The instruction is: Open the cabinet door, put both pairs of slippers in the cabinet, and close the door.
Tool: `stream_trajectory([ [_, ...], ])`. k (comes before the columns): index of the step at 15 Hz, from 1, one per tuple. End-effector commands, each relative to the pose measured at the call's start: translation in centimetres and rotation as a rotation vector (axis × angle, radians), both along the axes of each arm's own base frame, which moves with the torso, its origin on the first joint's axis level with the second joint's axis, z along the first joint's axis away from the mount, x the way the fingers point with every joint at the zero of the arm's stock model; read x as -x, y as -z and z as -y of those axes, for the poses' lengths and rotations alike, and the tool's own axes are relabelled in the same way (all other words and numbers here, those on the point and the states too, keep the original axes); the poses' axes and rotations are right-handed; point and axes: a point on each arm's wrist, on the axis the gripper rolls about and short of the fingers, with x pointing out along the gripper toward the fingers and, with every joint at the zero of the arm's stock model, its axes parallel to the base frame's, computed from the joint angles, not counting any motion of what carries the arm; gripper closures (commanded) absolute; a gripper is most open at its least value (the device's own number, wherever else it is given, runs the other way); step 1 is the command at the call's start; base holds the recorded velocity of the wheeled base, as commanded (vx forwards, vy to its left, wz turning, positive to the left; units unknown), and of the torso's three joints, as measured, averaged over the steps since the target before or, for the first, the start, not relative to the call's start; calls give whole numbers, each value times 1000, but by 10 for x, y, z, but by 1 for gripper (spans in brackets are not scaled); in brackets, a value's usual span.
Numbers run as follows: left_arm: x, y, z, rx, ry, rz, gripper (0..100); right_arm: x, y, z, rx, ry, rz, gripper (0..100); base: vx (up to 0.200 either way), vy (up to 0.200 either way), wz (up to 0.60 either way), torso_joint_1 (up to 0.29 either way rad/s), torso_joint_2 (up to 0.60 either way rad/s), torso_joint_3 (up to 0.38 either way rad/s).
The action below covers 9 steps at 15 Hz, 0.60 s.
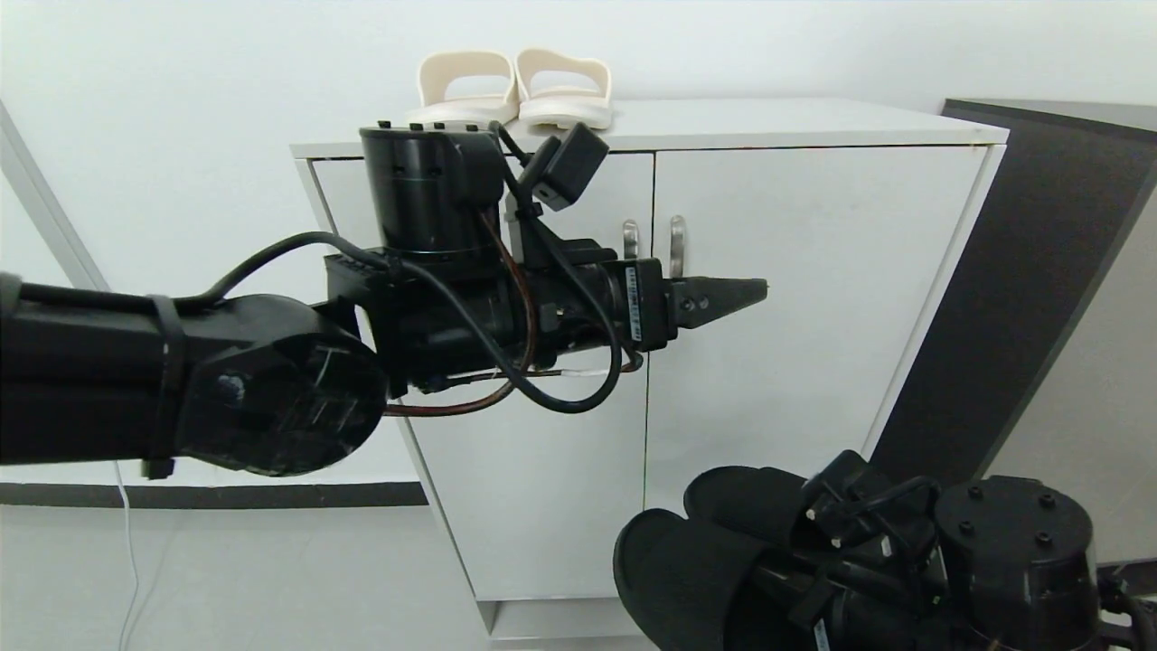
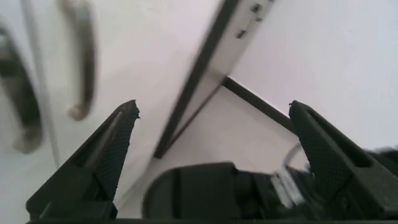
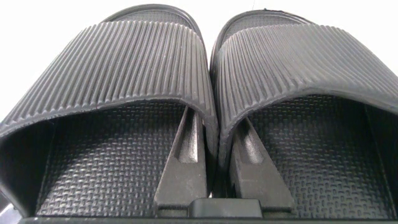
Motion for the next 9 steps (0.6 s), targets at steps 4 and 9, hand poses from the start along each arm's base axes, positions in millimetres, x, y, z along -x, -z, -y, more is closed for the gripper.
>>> stream_trajectory([
  [4, -20, 8, 13, -8, -126, -3, 0, -2, 8, -2, 26, 8, -19, 100, 0, 0, 0, 0, 0, 0],
  [9, -30, 8, 18, -16, -224, -2, 0, -2, 8, -2, 27, 8, -19, 100, 0, 0, 0, 0, 0, 0],
])
